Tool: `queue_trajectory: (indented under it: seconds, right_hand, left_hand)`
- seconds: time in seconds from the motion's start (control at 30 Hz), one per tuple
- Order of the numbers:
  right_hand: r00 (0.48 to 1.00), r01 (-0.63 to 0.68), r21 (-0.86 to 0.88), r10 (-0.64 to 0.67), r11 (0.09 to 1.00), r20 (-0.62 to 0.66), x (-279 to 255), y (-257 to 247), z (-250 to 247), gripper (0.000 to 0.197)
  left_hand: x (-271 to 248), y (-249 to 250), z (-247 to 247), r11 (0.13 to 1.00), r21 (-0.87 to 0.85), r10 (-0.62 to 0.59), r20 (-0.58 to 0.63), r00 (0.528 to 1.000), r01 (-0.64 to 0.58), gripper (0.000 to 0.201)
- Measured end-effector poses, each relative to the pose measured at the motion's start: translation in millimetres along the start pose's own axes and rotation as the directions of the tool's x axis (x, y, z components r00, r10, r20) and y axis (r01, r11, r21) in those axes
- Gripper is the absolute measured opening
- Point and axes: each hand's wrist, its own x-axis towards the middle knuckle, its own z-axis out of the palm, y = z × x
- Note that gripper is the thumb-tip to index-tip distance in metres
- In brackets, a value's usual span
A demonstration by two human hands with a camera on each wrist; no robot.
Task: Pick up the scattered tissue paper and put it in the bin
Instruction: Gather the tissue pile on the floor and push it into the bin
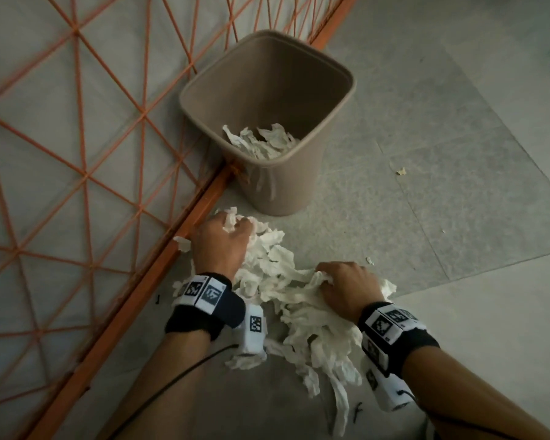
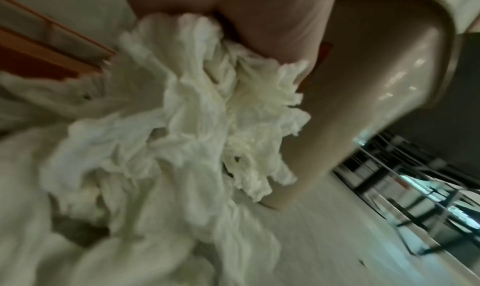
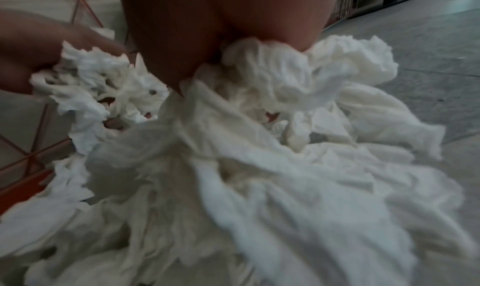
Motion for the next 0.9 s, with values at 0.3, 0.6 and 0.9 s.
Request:
queue_trajectory:
  seconds: [0.3,0.6,0.9]
  right_hand:
    - [0.994,-0.104,0.128,0.101,0.986,0.031,8.7,-28.7,-14.9,0.035]
    - [0.974,0.222,-0.134,-0.211,0.966,0.086,40.8,-44.0,-1.7,0.081]
    - [0.956,0.246,-0.336,-0.171,0.909,0.237,63.2,-58.8,27.9,0.059]
  left_hand:
    - [30.5,-43.3,20.9,0.930,0.366,-0.079,0.254,0.964,-0.020,0.055]
    - [13.1,-16.4,-39.8,0.968,-0.206,0.140,-0.039,0.989,-0.145,0.033]
    - [-29.3,-32.6,-88.3,0.980,-0.199,-0.067,-0.286,0.956,0.010,0.020]
